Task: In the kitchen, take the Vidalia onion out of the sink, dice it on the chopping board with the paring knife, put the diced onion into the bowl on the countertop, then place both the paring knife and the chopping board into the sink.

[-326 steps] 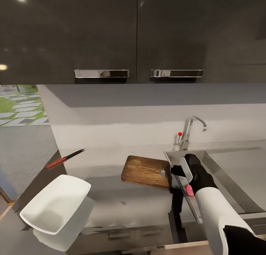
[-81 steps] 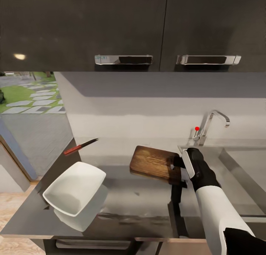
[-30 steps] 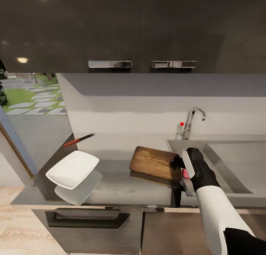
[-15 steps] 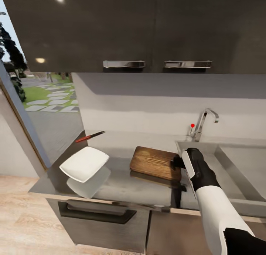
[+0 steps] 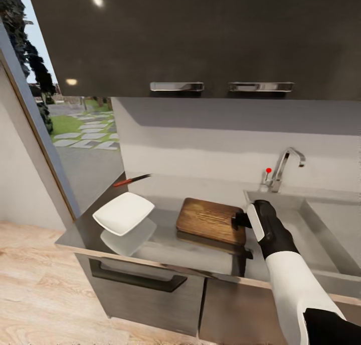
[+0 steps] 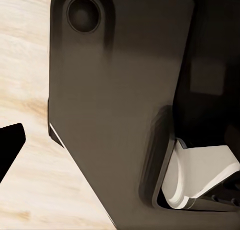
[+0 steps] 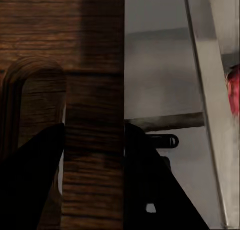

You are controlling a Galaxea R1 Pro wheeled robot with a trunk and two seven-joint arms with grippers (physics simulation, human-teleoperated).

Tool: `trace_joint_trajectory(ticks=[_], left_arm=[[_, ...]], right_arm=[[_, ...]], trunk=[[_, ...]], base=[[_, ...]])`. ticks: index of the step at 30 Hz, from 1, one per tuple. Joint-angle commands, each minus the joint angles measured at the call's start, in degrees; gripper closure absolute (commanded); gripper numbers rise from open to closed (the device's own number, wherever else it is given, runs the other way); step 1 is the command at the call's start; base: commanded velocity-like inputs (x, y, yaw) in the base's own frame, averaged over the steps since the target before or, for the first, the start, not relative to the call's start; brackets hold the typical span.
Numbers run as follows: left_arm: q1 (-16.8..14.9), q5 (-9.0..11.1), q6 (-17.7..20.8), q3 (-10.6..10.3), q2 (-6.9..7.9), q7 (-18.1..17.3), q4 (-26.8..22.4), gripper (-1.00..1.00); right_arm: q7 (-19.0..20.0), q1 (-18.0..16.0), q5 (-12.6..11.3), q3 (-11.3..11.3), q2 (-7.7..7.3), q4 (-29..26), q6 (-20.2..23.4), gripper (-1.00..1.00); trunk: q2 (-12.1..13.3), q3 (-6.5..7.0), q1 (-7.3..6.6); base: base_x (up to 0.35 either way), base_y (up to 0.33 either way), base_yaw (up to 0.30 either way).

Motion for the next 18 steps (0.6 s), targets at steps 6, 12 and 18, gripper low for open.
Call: trace_joint_trajectory(ticks=[6, 12, 18], left_arm=[[0.03, 0.01, -0.06, 0.38, -0.01, -0.07, -0.10, -1.00], [0.03, 0.01, -0.06, 0.38, -0.01, -0.07, -0.10, -1.00], [0.03, 0.01, -0.06, 0.38, -0.01, -0.07, -0.10, -1.00]], right_arm=[[-0.49, -0.03, -0.83, -0.12, 0.02, -0.05, 0.05, 1.00], [-0.49, -0.03, -0.82, -0.12, 0.04, -0.05, 0.05, 1.00], [-0.49, -0.03, -0.82, -0.12, 0.04, -0.05, 0.05, 1.00]], trunk=[[-0.04, -0.06, -0.01], [-0.04, -0.06, -0.01], [-0.04, -0.06, -0.01]], base=[[-0.046, -0.060, 0.002], [-0.058, -0.133, 0.000], [-0.025, -0.053, 0.000]])
